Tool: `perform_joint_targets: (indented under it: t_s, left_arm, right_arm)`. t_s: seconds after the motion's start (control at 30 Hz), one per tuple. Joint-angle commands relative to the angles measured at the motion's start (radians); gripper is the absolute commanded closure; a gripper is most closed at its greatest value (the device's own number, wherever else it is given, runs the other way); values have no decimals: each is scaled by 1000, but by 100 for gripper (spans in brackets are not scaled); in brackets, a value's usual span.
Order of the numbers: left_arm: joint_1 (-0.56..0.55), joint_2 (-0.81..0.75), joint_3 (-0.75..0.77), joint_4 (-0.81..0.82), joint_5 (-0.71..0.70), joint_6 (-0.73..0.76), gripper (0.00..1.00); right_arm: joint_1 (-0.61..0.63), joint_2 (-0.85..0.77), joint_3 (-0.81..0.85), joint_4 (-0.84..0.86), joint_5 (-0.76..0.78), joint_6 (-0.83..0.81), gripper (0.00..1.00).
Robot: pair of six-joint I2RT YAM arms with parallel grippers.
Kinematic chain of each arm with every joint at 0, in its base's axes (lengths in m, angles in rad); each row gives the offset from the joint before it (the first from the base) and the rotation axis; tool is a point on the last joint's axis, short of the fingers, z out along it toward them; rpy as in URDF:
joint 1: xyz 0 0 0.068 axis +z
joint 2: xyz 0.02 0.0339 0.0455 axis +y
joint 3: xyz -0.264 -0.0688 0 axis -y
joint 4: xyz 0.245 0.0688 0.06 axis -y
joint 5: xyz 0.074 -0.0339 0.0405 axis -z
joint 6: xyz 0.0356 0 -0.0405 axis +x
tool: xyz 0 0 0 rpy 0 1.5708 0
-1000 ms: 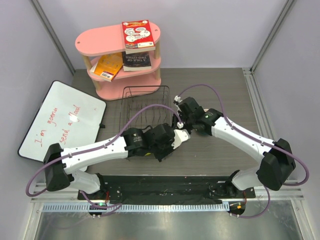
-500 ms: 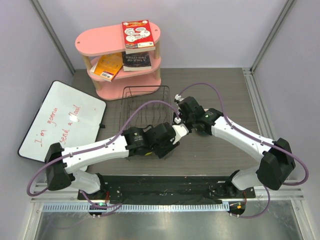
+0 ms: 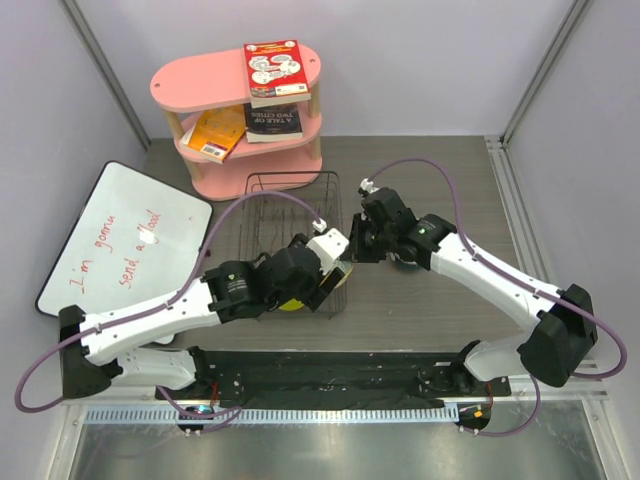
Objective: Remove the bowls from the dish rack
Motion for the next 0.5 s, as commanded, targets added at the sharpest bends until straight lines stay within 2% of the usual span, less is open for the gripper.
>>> perform_joint_targets:
  t_s: [0.0,0.13,0.27,0.47]
  left_arm:
    - [24,-77,-28,96,-137,-33,30]
    - [25,-224,-95,179,-137,-50,30]
    - [30,-334,-160,207,-220,-79,20]
    - [39,-378,-215,170,-234,-126,19]
  right_arm:
    - [-11,-50,37,-52,46,-13,99]
    - [-94,-73,27,-66,31,-29,99]
    - [-291,-136,-7,-80,35,-60,99]
    - [-456,-221,-9,-115,130,-111,99]
